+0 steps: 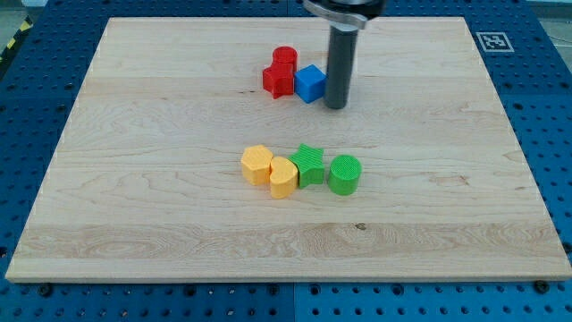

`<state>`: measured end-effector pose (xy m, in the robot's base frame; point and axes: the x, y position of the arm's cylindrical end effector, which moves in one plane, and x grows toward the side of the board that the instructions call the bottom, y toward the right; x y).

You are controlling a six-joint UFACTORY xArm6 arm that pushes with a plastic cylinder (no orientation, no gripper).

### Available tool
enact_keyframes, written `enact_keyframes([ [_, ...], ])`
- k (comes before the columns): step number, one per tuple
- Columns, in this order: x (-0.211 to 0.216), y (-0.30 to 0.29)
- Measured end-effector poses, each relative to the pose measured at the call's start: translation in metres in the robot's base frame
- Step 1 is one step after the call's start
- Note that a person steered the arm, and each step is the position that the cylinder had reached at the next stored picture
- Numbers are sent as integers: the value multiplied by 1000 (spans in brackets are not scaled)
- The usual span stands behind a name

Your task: Place the blue blocks right to the red blocks

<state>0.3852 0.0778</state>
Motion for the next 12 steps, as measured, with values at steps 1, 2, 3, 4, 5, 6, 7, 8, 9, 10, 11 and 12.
enact_keyframes([
  [1,0,33],
  [2,-4,33],
  [3,-14,11],
  [4,-23,-3],
  [5,-22,18],
  [6,-28,46],
  [7,-42,46],
  [8,-42,26],
  [9,-42,4],
  [10,-46,-13],
  [11,-52,-4],
  [12,-49,34],
])
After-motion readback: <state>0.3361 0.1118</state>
